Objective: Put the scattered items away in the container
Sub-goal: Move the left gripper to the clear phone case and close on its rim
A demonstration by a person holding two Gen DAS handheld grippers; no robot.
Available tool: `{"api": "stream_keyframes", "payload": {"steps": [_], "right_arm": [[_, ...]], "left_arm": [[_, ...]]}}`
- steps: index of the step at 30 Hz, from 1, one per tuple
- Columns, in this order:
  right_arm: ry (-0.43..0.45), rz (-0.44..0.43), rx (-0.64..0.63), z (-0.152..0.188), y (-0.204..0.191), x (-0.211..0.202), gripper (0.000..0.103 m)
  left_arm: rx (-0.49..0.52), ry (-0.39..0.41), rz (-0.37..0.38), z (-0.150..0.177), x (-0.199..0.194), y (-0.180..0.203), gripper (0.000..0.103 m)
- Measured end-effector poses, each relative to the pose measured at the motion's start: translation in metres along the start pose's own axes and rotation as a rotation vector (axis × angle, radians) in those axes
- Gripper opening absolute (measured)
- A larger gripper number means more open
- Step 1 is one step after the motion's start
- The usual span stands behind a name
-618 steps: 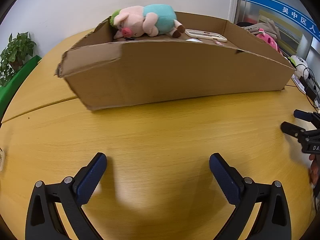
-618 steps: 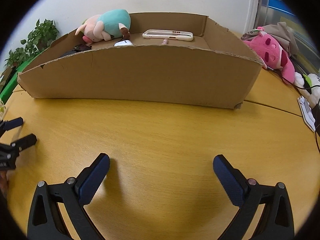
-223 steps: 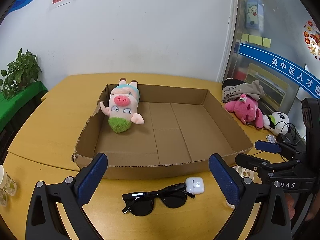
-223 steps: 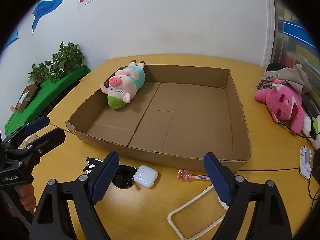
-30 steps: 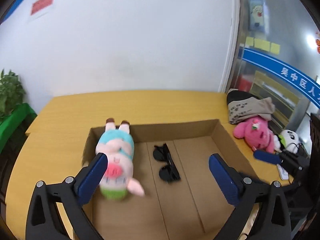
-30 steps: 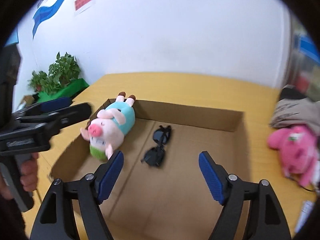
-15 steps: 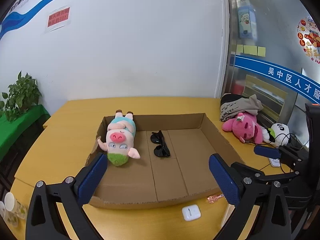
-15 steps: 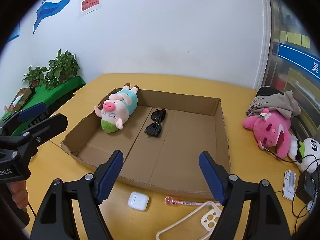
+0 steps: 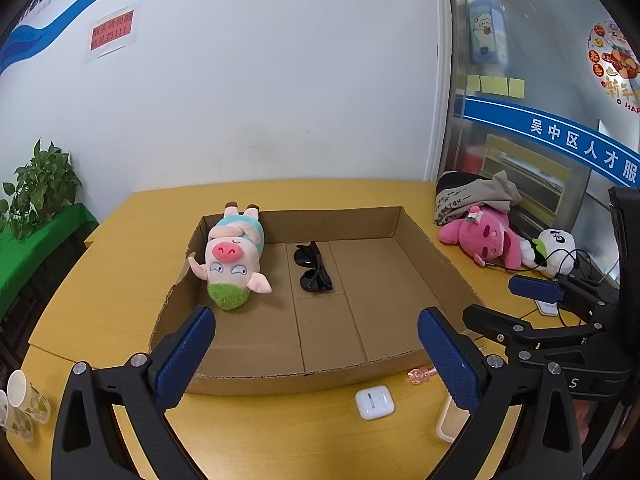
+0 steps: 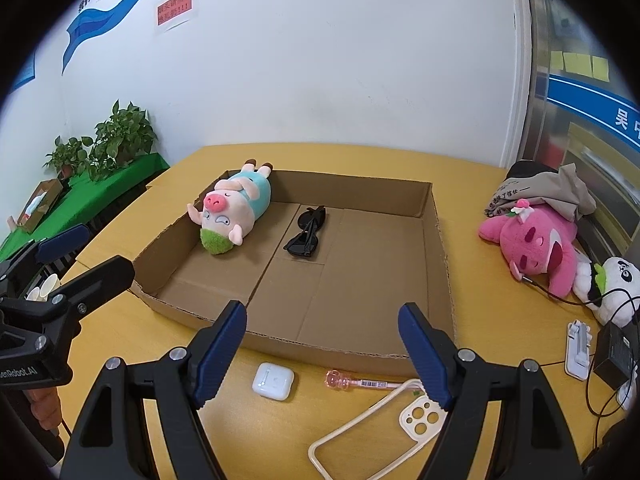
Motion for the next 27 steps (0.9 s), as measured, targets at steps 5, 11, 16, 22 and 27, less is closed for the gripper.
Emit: {"api": "stream_keyframes", "payload": {"steps": [5,11,16,22,27], "right_arm": [[-0.008,-0.002,0.004,0.002,0.000,0.003,0.078],[-0.015,-0.008,0.002,0.005,-0.004,0.006,0.078],[-0.028,-0.009,0.001,0.009,-0.006,0.011,0.078],[-0.043,-0.009,-0.003,0.012,-0.007,0.017,0.078],[-0.051,-0.012,-0.004,0.012,-0.007,0.021,0.078]], "left_arm": [[0.004,-0.008,-0.003,0.003,0.002,0.001,0.103],[-0.005,-0.015,-0.002,0.007,0.006,-0.001,0.103],[-0.018,-0.027,0.010,0.011,0.010,-0.004,0.103],[-0.009,-0.046,0.025,0.016,0.017,-0.004,0.103],[-0.024,-0.060,0.024,0.018,0.023,-0.008,0.103]]}}
Point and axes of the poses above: each gripper's, at about its wrist camera, not at the fingertips, and x roughly the way its jaws point, y to its right, z to its underside, the point moved 2 cm from there along x, roughly the way its jaws point, and after that the axes turned 2 degrees about -y, right-handed, at the moved point
